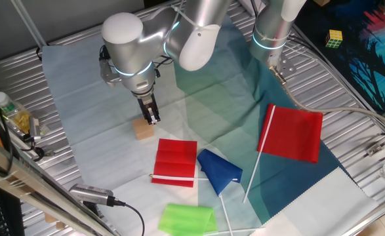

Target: Approach and touch the side of the small block

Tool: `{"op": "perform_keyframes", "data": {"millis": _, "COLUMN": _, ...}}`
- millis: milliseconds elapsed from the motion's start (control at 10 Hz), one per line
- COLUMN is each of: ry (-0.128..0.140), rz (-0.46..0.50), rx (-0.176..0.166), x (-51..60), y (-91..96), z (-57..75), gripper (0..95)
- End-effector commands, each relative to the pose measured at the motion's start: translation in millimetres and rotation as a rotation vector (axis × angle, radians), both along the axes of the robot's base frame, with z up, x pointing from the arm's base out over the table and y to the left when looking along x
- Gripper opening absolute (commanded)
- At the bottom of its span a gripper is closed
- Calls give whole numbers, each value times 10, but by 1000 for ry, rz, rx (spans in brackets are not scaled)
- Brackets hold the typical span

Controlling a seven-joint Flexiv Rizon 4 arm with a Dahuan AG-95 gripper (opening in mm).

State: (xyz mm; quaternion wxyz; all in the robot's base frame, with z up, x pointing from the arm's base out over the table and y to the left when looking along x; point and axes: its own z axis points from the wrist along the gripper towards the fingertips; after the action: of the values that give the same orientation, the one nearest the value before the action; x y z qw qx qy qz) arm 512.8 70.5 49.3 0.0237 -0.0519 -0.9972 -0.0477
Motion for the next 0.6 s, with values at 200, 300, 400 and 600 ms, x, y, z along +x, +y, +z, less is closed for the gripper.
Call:
{"op": "perform_keyframes", "data": {"millis": 200, "ry": 1, "rz": 1, "rx": 1, "x": 1, "y": 0, "z": 0, "gripper": 0}}
{"op": "perform_keyframes", "data": {"millis": 300, "ry": 0, "rz": -1, "rx": 2, "x": 9, "y": 0, "z": 11, "gripper": 0}}
{"op": "perform_keyframes", "data": {"millis": 400, "ry": 2, "rz": -1, "rx": 3, "x": 19, "y": -1, "z": 23, "gripper": 0}}
{"op": "perform_keyframes", "data": {"millis": 600, "ry": 7, "rz": 1, "rx": 4, "x": 36, "y": -15, "z": 45, "gripper": 0}}
